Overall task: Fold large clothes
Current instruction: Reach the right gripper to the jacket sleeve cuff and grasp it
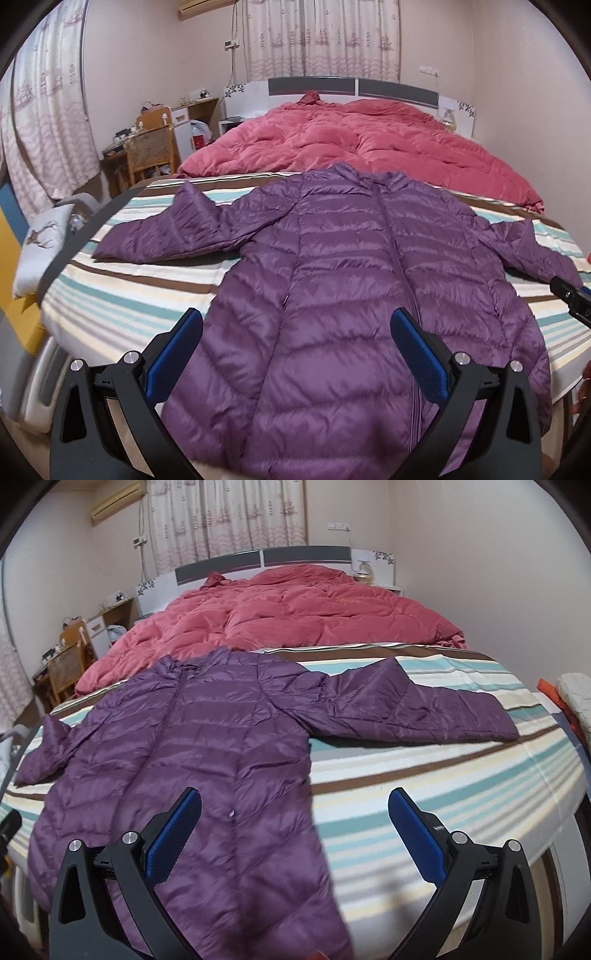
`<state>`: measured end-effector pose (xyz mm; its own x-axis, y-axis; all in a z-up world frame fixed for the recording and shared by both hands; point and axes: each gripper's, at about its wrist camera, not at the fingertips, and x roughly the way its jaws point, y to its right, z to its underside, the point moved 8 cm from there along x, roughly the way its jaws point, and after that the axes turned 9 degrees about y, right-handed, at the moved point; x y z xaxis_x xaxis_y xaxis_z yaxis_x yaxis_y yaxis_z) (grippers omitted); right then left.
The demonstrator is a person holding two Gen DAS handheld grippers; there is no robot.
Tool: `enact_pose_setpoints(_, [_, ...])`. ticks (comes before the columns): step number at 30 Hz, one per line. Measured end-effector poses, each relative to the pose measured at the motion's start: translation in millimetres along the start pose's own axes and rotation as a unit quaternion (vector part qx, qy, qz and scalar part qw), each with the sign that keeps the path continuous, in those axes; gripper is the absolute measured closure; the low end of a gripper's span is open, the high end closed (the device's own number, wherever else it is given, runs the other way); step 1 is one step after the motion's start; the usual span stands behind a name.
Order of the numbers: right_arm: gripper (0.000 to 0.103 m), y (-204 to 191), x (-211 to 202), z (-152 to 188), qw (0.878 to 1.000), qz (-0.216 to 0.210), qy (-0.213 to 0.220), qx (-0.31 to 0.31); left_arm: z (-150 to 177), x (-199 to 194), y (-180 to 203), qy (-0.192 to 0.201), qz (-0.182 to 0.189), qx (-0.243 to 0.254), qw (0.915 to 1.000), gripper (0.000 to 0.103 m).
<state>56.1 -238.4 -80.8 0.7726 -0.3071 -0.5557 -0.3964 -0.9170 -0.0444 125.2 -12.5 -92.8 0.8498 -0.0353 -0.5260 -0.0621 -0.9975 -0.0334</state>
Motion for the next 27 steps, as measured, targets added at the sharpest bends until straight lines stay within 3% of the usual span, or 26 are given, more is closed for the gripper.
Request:
enact_pose_setpoints(7, [0.003, 48.2, 47.0, -2.0, 0.998, 0.027, -0.038, 0.032, 2.6, 46.6, -9.2, -0.034, 0.043, -0.048, 0.9973, 0.002])
enact_pose_setpoints(17, [0.003, 118.9, 96.9, -10.6, 0.991, 0.076, -0.066, 0.09, 2.1, 98.2, -22.1, -0.043, -0.039, -0.001, 0.9983, 0.002])
enact_pose_setpoints(23, [0.003, 161.4, 117.8, -10.7, 0.982, 0.103, -0.07, 0.142, 10.6, 130.8, -32.7, -0.061, -0.042, -0.016, 0.9971, 0.002])
enact_pose_setpoints(27, [0.014, 187.4, 127.8, -11.3, 0.976, 0.127, -0.07, 0.16, 11.6, 141.7, -39.2, -0.04, -0.064, -0.011, 0.9971, 0.002])
